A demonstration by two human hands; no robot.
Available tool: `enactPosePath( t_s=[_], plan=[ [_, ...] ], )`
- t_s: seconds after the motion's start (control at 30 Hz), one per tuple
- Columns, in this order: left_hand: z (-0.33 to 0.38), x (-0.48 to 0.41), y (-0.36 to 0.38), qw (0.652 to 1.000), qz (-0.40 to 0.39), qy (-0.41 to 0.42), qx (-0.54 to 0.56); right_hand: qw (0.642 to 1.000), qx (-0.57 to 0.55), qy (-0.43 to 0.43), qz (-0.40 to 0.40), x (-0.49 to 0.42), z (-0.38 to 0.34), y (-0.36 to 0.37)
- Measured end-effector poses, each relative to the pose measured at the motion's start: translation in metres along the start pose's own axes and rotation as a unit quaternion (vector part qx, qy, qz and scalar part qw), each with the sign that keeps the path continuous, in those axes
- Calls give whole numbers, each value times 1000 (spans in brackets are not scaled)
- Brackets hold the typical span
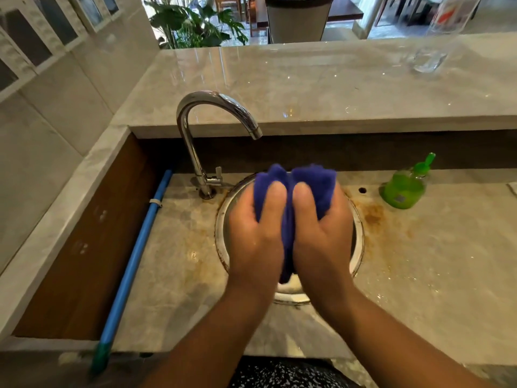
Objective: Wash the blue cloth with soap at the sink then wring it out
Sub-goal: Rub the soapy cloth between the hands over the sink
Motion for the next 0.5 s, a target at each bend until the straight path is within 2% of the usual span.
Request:
enactPosePath(
  t_s=[0.07, 0.13, 0.3, 0.37, 0.43, 0.5],
  plan=[
    [3, -15, -7, 999, 28, -12, 13, 997, 45, -41, -53, 27, -3, 5],
    [2, -15, -6, 998, 35, -26, 42, 991, 75, -86, -64, 31, -9, 6],
    [8, 10, 7, 999, -34, 15, 3, 996, 44, -62, 37, -12, -9, -1],
    [8, -3, -1, 999, -28, 27, -23, 998, 33, -47, 4, 8, 1, 1],
    [1, -20, -11, 1000, 1, 3, -15, 993, 75, -64, -58, 27, 2, 6],
    [-6, -20, -10, 1000, 16, -19, -11, 992, 91, -55, -74, 19, 1, 8]
  ],
)
Point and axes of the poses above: each hand's wrist, its own x-axis away from the middle knuckle, its own y-axis out of the palm, z = x × y, the point moved 2 cm from there along -x, towards the middle knuckle, and after that the axes turned 14 degrees about y, right-handed, at the moved point
